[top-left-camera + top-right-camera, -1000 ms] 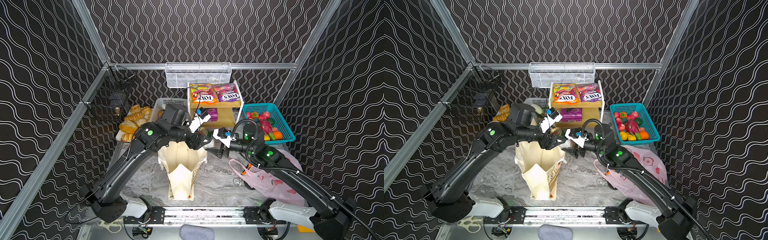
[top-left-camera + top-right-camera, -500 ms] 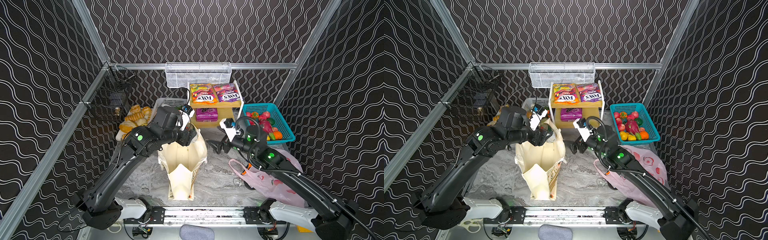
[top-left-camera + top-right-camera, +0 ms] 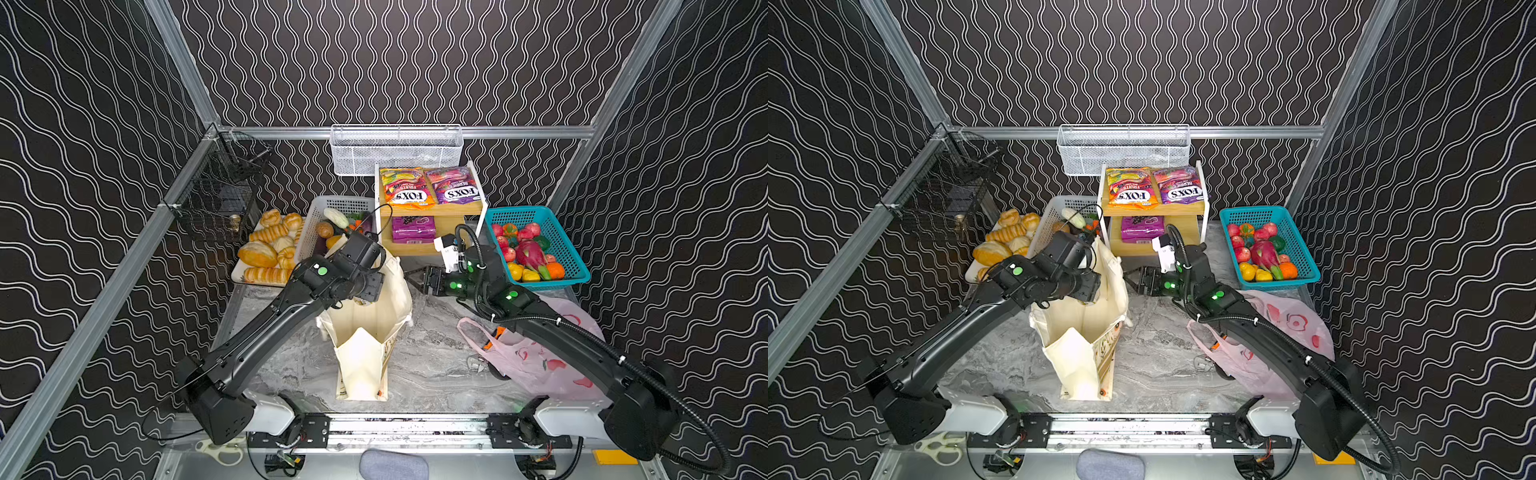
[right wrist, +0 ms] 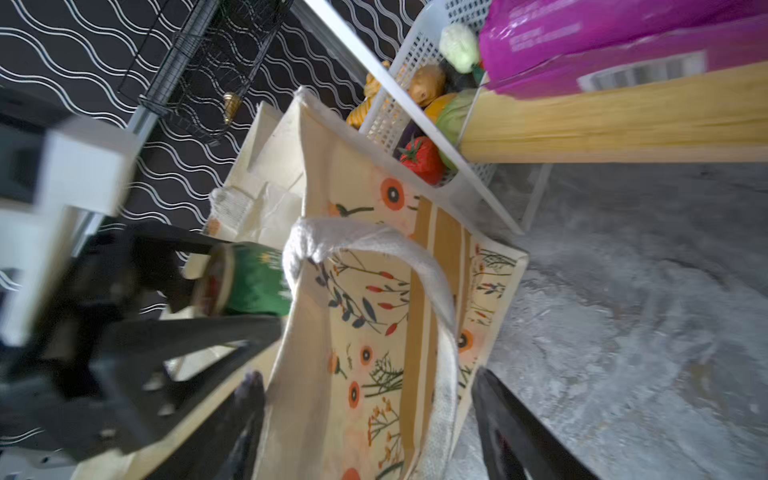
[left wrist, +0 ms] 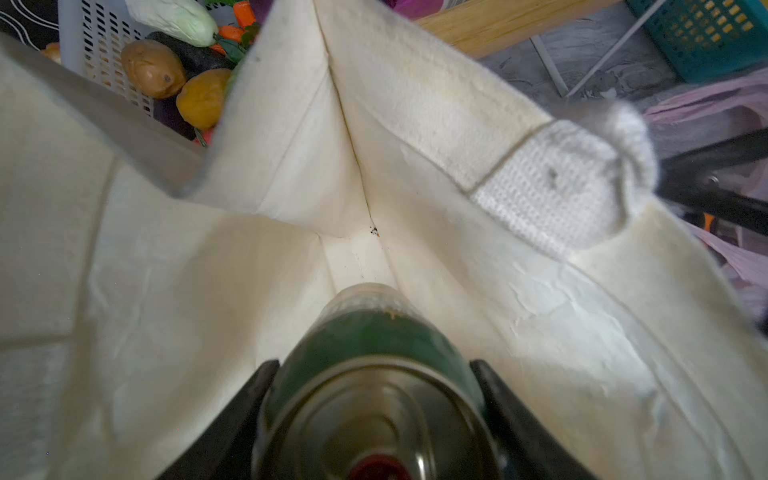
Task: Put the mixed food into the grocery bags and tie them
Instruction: 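Lower the can into the tote with the left gripper while the right holds it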
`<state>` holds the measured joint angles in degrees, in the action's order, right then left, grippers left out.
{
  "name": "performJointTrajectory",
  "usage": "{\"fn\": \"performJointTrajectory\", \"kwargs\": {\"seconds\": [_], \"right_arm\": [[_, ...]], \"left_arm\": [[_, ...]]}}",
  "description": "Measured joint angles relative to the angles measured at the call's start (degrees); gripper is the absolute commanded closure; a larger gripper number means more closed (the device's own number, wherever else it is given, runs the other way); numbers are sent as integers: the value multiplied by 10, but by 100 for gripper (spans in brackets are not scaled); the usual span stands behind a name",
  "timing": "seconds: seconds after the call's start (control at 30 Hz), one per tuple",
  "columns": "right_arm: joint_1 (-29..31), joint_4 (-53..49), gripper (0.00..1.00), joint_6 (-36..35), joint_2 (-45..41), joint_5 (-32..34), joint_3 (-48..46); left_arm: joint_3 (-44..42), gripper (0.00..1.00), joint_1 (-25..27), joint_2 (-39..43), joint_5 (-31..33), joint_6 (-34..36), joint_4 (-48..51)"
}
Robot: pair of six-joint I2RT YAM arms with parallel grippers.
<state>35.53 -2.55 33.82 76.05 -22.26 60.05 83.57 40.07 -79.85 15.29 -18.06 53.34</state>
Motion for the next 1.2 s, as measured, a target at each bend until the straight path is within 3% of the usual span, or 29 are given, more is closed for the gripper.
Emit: {"fn": "performJointTrajectory", "kwargs": {"seconds": [0.37,0.57,0.77,1.2], "right_arm": [[0,4,31,-1,30,-63,18],[0,-1,53,-3,47,-74,23],[0,-1,66,-7,48,-75,23],[1,3,66,-18,49,-90,20]], "left_arm": [[-116,77,-23,7,6,-58,-102],[-163,77,-36,2,-9,-75,-148],[-205,76,-51,-7,-28,-81,-198],[-240,72,-60,-63,-16,-81,-306]]}}
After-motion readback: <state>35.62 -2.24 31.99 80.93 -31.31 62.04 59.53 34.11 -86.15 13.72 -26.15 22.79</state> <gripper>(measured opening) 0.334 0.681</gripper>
